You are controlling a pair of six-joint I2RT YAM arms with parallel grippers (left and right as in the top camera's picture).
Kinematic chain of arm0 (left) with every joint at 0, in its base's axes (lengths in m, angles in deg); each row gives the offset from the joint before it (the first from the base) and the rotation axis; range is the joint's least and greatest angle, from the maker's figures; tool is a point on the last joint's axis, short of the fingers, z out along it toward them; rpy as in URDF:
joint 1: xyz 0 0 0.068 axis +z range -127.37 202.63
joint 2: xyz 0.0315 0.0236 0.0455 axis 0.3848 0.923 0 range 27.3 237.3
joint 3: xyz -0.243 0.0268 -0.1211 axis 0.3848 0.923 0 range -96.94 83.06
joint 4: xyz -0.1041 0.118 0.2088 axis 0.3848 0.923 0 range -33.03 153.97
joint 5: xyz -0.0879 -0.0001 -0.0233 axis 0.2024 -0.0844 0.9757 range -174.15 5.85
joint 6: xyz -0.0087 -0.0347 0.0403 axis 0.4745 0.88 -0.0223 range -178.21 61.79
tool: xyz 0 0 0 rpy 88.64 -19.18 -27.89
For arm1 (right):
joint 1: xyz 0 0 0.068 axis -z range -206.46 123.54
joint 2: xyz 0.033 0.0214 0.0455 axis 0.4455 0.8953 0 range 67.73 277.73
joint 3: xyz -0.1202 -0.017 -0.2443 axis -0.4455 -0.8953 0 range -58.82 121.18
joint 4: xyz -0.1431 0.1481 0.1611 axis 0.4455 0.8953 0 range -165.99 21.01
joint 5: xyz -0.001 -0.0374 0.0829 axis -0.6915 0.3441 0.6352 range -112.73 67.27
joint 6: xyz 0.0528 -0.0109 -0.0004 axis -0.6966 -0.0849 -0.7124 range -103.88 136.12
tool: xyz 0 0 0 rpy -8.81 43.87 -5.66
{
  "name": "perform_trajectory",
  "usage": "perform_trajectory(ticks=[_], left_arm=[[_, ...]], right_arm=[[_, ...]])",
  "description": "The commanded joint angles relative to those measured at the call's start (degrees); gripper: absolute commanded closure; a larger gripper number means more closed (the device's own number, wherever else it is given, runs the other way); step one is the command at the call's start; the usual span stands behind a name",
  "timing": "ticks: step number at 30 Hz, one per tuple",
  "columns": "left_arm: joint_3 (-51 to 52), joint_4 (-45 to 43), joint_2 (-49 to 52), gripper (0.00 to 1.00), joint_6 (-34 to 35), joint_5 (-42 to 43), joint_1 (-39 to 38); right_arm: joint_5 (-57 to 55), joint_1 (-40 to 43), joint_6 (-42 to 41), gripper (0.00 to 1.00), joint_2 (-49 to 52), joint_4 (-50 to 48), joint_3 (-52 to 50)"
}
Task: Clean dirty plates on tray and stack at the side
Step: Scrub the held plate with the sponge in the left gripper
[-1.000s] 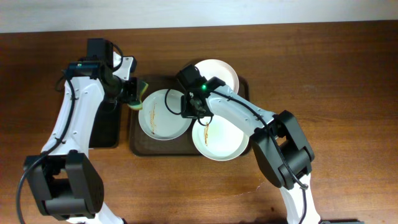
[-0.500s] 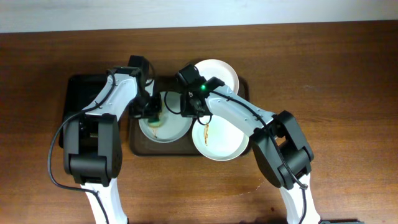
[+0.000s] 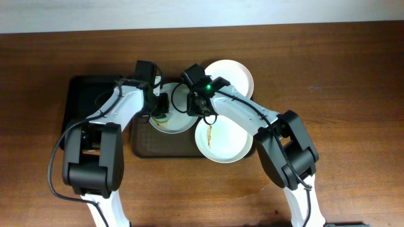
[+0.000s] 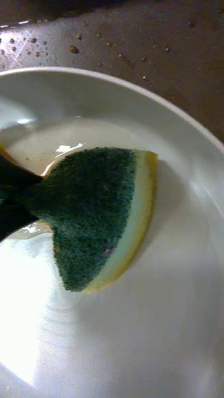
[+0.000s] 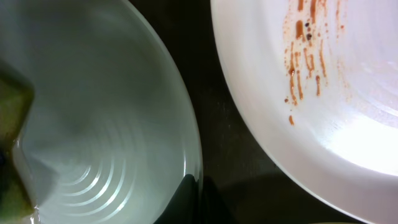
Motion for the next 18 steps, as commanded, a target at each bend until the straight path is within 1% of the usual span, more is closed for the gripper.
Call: perform_trajectory(ticks=[1, 3, 4, 5, 6, 7, 8, 9, 10, 11, 13, 14, 15, 16, 18], left_arm=[[-0.9, 7.8, 5.5, 0.99, -0.7, 8.2, 0.3], [-4.1, 8.2, 5.1, 0.99, -0.7, 17.7, 2.1], [-4.4, 6.4, 5.1, 0.99, -0.7, 22.8, 2.9], [-4.3, 3.7, 5.1, 0.99, -0.7, 23.1, 3.3], [-4.2, 2.5, 5.1, 0.99, 1.0, 16.2, 3.3], [-4.2, 2.2, 5.1, 0.99, 4.0, 7.2, 3.2], [-4.2, 2.0, 5.1, 0.99, 6.1, -0.2, 3.2], [-4.2, 2.1, 5.1, 0.99, 7.8, -5.6, 3.2], [-4.2, 3.1, 5.1, 0.99, 8.6, -10.0, 3.2], [-4.2, 5.2, 5.1, 0.99, 8.6, -12.4, 3.2], [-4.2, 10.3, 5.1, 0.99, 8.5, -12.6, 3.2], [-4.2, 11.6, 5.1, 0.99, 7.8, -12.4, 3.2], [-4.2, 14.3, 5.1, 0.99, 1.7, -9.4, 3.2], [-4.2, 15.4, 5.1, 0.99, -2.8, -5.7, 3.1], [-4.2, 15.5, 5.1, 0.99, -9.4, 2.6, 3.1]], right_arm=[[3.6, -1.2, 0.3, 0.96, 0.5, -0.7, 0.8], [4.8, -1.4, 0.0, 0.96, 1.5, -0.9, 0.8], [6.2, -1.4, -0.2, 0.96, 2.0, -1.5, 0.8], [6.3, -1.4, -0.2, 0.96, 2.2, -1.7, 0.8], [6.2, -1.4, -0.2, 0.96, 2.2, -1.8, 0.8], [6.2, -1.4, -0.2, 0.96, 2.2, -1.8, 0.8], [6.2, -1.4, -0.2, 0.96, 2.2, -1.8, 0.8], [6.2, -1.4, -0.2, 0.96, 2.2, -1.8, 0.8], [6.2, -1.4, -0.2, 0.96, 2.2, -1.9, 0.8], [6.2, -1.4, -0.2, 0.96, 2.2, -1.9, 0.8], [6.2, -1.4, -0.2, 0.96, 2.2, -2.0, 0.8], [6.2, -1.4, -0.2, 0.96, 2.2, -2.0, 0.8], [6.2, -1.4, -0.1, 0.96, 2.2, -2.0, 0.8], [6.2, -1.4, -0.1, 0.96, 2.2, -2.0, 0.8], [6.2, -1.4, -0.1, 0.96, 2.2, -2.0, 0.8]])
